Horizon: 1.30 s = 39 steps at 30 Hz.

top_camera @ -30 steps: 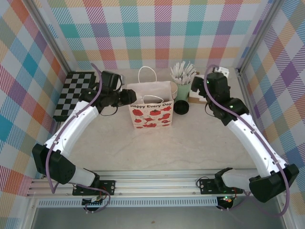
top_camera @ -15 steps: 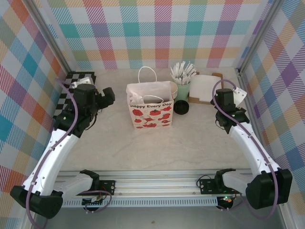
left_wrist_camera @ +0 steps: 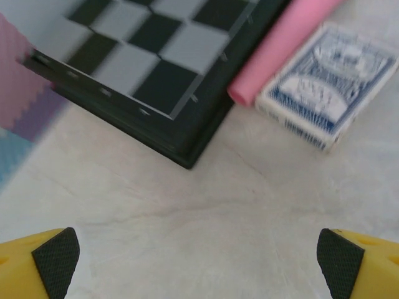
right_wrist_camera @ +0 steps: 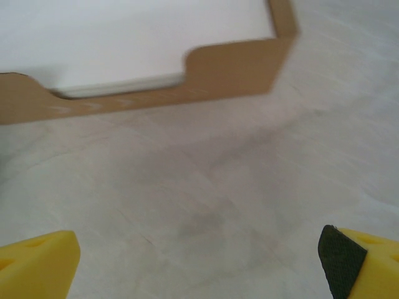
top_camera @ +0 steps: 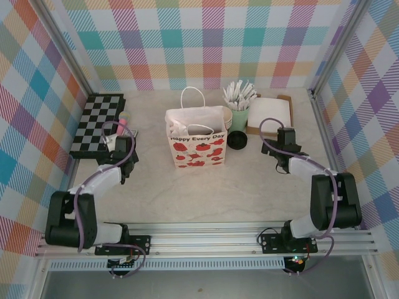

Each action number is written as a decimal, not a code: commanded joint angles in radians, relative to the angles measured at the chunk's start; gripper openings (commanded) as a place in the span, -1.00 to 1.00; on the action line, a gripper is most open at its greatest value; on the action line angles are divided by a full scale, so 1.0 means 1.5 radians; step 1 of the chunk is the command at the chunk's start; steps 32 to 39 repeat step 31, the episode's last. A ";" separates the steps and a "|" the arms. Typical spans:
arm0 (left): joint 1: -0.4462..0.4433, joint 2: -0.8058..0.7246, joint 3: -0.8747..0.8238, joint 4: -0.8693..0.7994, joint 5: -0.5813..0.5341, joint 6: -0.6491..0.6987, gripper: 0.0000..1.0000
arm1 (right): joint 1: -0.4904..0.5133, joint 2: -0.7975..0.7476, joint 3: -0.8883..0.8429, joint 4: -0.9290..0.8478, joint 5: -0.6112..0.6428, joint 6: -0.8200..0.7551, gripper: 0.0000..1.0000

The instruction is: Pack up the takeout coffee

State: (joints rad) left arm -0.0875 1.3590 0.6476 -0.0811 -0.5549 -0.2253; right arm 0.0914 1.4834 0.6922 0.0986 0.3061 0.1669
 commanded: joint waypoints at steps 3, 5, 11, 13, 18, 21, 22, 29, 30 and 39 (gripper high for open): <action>0.014 0.086 -0.030 0.286 0.221 0.126 1.00 | -0.001 0.015 -0.060 0.233 -0.113 -0.130 1.00; 0.014 0.105 -0.031 0.335 0.261 0.141 1.00 | -0.008 0.016 -0.093 0.294 -0.125 -0.130 1.00; 0.015 0.139 -0.152 0.591 0.318 0.170 1.00 | -0.026 0.036 -0.237 0.582 -0.213 -0.144 1.00; 0.014 0.132 -0.140 0.554 0.321 0.170 1.00 | -0.038 0.030 -0.195 0.495 -0.218 -0.124 1.00; 0.014 0.137 -0.146 0.581 0.324 0.173 1.00 | -0.058 0.028 -0.183 0.462 -0.204 -0.099 1.00; 0.014 0.136 -0.146 0.579 0.324 0.173 1.00 | -0.058 0.030 -0.184 0.472 -0.204 -0.099 1.00; 0.015 0.138 -0.144 0.576 0.326 0.172 1.00 | -0.059 0.028 -0.183 0.465 -0.204 -0.099 1.00; 0.015 0.137 -0.144 0.577 0.327 0.173 1.00 | -0.058 0.028 -0.184 0.467 -0.204 -0.099 1.00; 0.015 0.137 -0.145 0.579 0.327 0.174 1.00 | -0.058 0.029 -0.184 0.467 -0.204 -0.099 1.00; 0.015 0.137 -0.145 0.579 0.326 0.173 1.00 | -0.058 0.029 -0.183 0.467 -0.204 -0.099 0.99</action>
